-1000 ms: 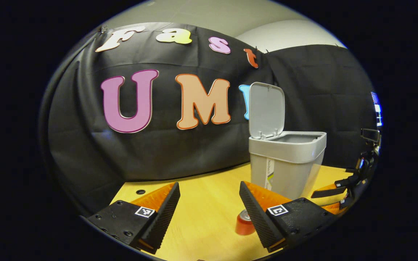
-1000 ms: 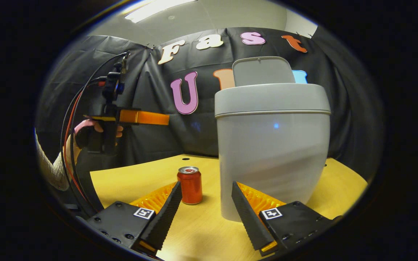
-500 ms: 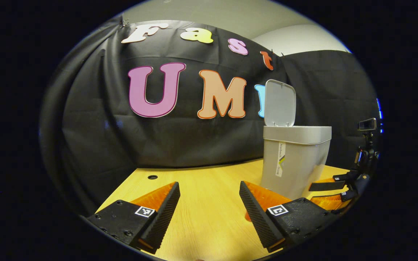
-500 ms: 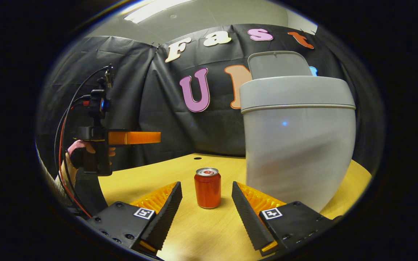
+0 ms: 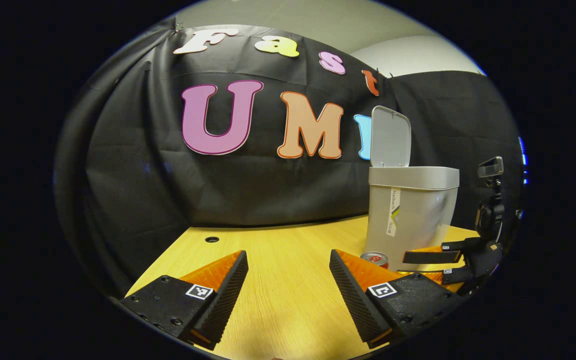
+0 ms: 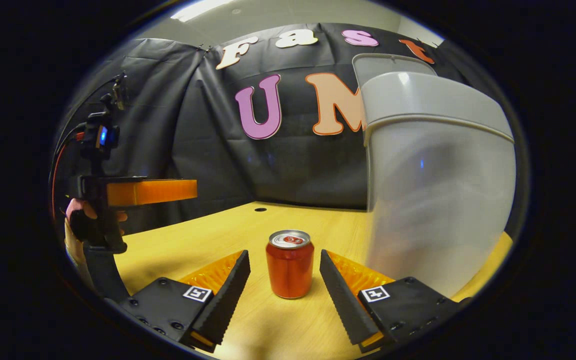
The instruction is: Press the lid of the desktop garbage bin to open it, pick up the crumpled paper on the desktop and throw it into the bin, then pick up the pop can on the desktop and drop it into the bin, and finally close the garbage bin lid.
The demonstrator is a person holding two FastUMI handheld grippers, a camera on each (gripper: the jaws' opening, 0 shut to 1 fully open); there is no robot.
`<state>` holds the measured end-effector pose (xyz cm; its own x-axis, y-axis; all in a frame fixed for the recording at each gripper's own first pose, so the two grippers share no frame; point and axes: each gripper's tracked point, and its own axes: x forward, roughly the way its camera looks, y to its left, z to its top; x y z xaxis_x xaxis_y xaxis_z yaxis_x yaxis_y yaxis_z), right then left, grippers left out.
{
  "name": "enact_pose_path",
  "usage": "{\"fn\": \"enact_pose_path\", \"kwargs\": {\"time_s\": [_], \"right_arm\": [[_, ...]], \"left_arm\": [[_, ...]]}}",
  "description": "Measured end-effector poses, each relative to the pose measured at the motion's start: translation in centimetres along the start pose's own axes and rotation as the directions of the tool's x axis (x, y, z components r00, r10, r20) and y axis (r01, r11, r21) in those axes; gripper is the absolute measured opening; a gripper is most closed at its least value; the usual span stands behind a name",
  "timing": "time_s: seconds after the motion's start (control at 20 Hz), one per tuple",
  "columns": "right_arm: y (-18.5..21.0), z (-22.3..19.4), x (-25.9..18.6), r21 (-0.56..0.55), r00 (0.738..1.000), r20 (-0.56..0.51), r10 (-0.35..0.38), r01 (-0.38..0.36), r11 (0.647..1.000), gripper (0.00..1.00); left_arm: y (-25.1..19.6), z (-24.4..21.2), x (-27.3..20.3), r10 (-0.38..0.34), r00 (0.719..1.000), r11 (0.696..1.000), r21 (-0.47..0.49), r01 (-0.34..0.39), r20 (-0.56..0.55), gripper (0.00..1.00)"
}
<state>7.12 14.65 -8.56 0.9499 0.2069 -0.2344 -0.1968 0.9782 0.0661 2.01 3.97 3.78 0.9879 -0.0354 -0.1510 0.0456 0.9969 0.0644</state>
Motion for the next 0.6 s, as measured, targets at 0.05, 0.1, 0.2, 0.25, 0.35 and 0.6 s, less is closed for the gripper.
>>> {"fn": "enact_pose_path", "kwargs": {"time_s": [0.05,0.1,0.2,0.25,0.35,0.6], "right_arm": [[0.0,-0.2,0.4,0.006,1.0,-0.007,-0.01,0.01,1.0,0.94],[-0.2,-0.3,0.7,0.006,1.0,-0.011,-0.019,0.019,1.0,0.95],[-0.3,-0.2,1.3,0.0,0.999,-0.01,-0.037,0.037,0.999,0.95],[-0.3,-0.1,1.6,-0.002,0.999,-0.011,-0.048,0.048,0.999,0.95],[-0.5,-0.5,2.0,-0.004,0.997,-0.022,-0.068,0.068,0.998,0.96],[-0.9,-1.5,3.2,-0.007,0.992,-0.057,-0.112,0.111,0.994,0.96]], "left_arm": [[0.0,-0.1,0.0,-0.002,1.0,1.0,0.002,0.002,0.001,0.96],[-0.1,-0.3,0.0,-0.004,1.0,1.0,0.005,0.004,-0.003,0.96],[-0.1,-0.6,0.0,-0.008,1.0,1.0,0.009,0.008,-0.013,0.96],[-0.1,-0.7,-0.1,-0.01,1.0,1.0,0.009,0.01,-0.014,0.95],[-0.5,-0.9,-0.1,-0.025,1.0,1.0,-0.001,0.025,-0.014,0.96],[-0.6,-1.7,-0.3,-0.039,0.999,0.999,-0.027,0.039,-0.018,0.96]]}}
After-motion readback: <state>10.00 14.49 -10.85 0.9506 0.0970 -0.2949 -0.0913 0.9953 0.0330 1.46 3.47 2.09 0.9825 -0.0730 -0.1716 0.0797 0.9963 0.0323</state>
